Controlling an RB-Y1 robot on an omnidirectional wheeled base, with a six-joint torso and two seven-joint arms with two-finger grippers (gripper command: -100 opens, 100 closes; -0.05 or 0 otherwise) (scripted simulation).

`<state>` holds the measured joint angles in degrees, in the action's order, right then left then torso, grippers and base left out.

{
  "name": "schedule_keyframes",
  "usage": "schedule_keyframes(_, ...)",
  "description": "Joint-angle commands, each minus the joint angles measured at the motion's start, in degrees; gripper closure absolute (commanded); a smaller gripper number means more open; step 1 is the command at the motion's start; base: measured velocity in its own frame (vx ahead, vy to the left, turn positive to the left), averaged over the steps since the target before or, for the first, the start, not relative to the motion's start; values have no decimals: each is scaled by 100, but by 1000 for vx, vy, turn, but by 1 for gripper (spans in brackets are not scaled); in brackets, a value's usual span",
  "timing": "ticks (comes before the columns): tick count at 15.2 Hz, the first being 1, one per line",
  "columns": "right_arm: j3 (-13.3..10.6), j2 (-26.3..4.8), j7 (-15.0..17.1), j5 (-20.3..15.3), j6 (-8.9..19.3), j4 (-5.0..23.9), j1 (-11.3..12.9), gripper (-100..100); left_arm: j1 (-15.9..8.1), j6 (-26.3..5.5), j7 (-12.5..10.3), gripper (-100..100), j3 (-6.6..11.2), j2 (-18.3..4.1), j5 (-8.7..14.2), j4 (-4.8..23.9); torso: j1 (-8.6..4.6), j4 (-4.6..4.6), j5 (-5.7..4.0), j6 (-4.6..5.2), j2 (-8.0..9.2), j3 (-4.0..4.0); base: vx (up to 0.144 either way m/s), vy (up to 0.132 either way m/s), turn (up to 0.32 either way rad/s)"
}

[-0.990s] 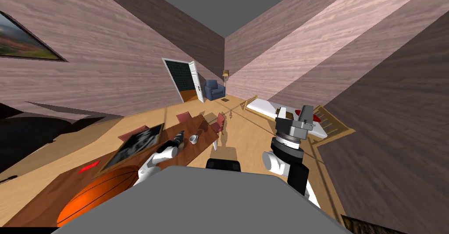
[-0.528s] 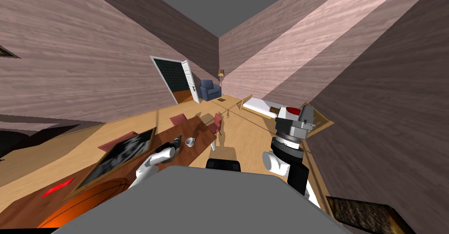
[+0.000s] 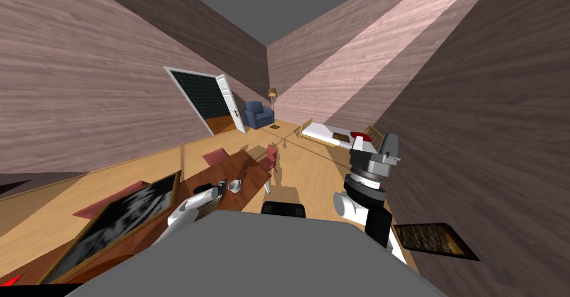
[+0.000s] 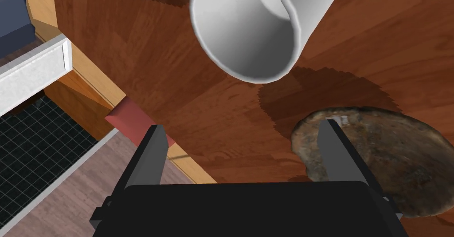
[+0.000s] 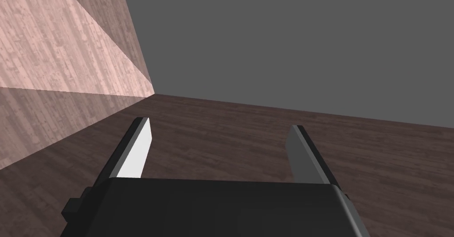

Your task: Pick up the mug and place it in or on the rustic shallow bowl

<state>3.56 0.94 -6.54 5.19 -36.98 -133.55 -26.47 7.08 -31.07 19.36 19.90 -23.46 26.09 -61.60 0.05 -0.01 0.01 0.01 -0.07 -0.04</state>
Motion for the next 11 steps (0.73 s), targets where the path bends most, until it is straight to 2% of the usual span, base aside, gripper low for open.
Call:
schedule_keyframes(1, 0, 0, 0, 0, 0, 0, 0, 0, -58, -136, 57, -100, 22, -37, 51, 231, 0, 0, 0, 0, 0, 0, 5, 15, -56)
schedule_keyframes(2, 0, 0, 0, 0, 0, 0, -1, 0, -58, -136, 57, -100, 22, -37, 51, 231, 0, -1, 0, -4, 1, 0, 2, 8, 24)
schedule_keyframes(3, 0, 0, 0, 0, 0, 0, -1, 0, -153, -373, 157, -100, 93, -103, 131, 412, -2, 0, 0, -5, 1, 0, 2, 4, -106)
schedule_keyframes(5, 0, 0, 0, 0, 0, 0, 0, 0, -153, -373, 157, -100, 93, -103, 131, 509, -3, 0, -1, 1, 0, 0, 4, 9, -158)
schedule_keyframes(6, 0, 0, 0, 0, 0, 0, 0, 0, -243, -600, 253, -100, 161, -167, 207, 732, -3, 0, -1, -2, 0, 0, 2, 10, -175)
schedule_keyframes(7, 0, 0, 0, 0, 0, 0, 0, 0, -243, -600, 253, -100, 161, -167, 207, 775, -2, 0, -1, 1, 1, 0, 3, 15, -172)
schedule_keyframes(8, 0, 0, 0, 0, 0, 0, 0, 0, -329, -758, 345, -100, 226, -228, 279, 1029, -1, 0, 0, 0, 1, 0, 4, 17, -218)
schedule_keyframes(9, 0, 0, 0, 0, 0, 0, 0, 0, -329, -816, 345, -100, 226, -228, 279, 1029, 0, 0, 0, 1, 1, 0, 5, 19, -174)
schedule_keyframes(10, 0, 0, 0, 0, 0, 0, 0, 0, -411, -988, 431, -100, 287, -286, 348, 1214, 1, 0, 0, 0, 0, 0, 8, 21, -176)
schedule_keyframes(11, 0, 0, 0, 0, 0, 0, 0, 0, -411, -1019, 431, -100, 287, -286, 348, 1268, 2, 0, 0, 1, -1, -1, 9, 24, -158)
